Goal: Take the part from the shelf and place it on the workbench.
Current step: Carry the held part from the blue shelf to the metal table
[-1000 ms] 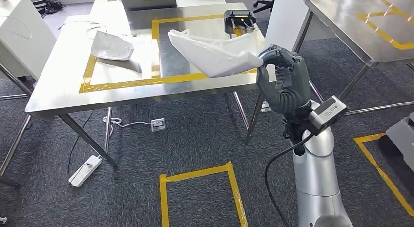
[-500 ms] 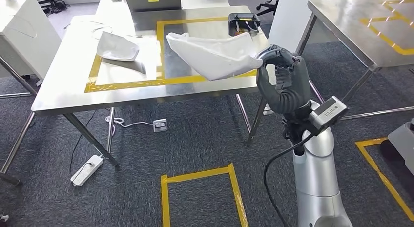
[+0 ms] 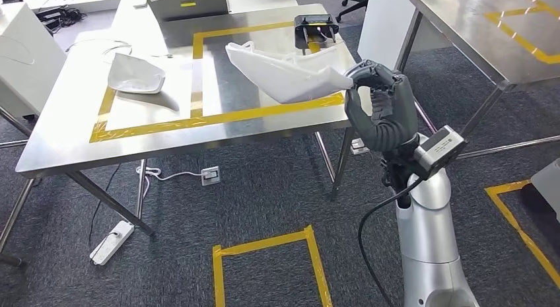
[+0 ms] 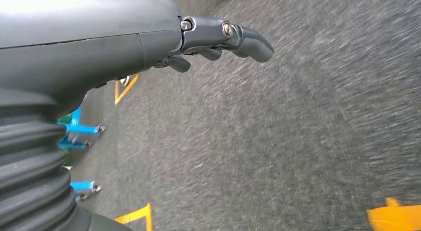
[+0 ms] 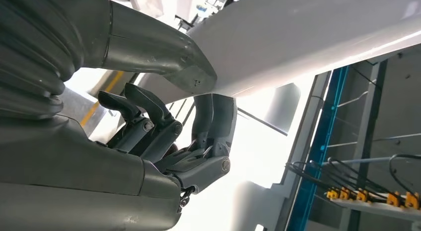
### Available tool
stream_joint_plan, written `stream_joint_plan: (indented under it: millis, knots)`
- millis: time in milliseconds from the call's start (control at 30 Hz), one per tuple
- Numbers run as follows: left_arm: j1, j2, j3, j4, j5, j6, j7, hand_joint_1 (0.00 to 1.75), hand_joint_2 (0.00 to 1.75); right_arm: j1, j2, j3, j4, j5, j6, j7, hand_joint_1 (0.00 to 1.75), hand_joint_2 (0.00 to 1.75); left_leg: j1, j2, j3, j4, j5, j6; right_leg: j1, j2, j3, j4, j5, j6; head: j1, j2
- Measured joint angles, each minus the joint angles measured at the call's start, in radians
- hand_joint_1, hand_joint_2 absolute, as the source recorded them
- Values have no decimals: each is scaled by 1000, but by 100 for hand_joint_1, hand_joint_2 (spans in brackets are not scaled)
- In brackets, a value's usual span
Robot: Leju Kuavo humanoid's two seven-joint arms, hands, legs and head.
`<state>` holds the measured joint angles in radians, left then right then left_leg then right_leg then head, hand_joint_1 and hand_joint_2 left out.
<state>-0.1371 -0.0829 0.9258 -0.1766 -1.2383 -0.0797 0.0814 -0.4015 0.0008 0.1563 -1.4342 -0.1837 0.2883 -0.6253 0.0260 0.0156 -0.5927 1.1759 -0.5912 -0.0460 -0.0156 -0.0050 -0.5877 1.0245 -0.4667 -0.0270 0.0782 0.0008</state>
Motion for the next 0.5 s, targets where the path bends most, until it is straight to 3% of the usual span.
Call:
stream_joint_plan:
  millis: [67,100,133,200,233,300,400,433,500]
  knots:
    - [6,0,0,0,0,0,1,0,175,1,1,6,3,1,0,0,175,175,-5,-8,-93,118,-10,6,6,10,17,0,-16,-6,0,0]
    - [10,0,0,0,0,0,1,0,175,2,1,8,5,1,0,0,175,175,-8,-9,-120,130,13,11,10,16,28,0,-25,-8,0,0]
    - [14,0,0,1,0,0,0,0,175,2,1,9,6,1,0,1,175,175,-12,-11,-129,105,56,19,14,21,42,0,-35,-9,-1,0]
    - [16,2,0,1,0,0,0,0,175,1,1,10,7,1,0,0,175,175,-22,-18,-102,-20,160,42,19,27,69,-1,-56,-9,0,0]
    - [16,3,0,1,0,0,-1,0,175,0,1,11,9,1,0,0,175,175,-28,-21,-81,-77,189,53,20,30,78,-3,-65,-6,0,0]
    - [13,6,0,1,0,0,-1,0,175,-1,1,13,12,1,-1,1,175,175,-35,-23,-54,-136,186,64,19,34,84,-6,-73,5,0,0]
    - [12,5,0,0,0,0,-1,0,175,-2,1,15,15,2,-1,1,175,175,-31,-21,-22,-169,166,71,19,34,85,14,-65,21,-1,0]
    - [12,4,0,0,0,0,-1,0,175,-4,1,15,16,2,-1,1,175,175,-28,-21,-9,-175,161,74,18,30,69,46,-64,25,0,0]
    - [12,4,0,0,0,0,-2,0,175,-8,1,16,19,2,-2,1,175,175,-24,-20,13,-181,148,79,14,21,-2,158,-88,38,3,0]
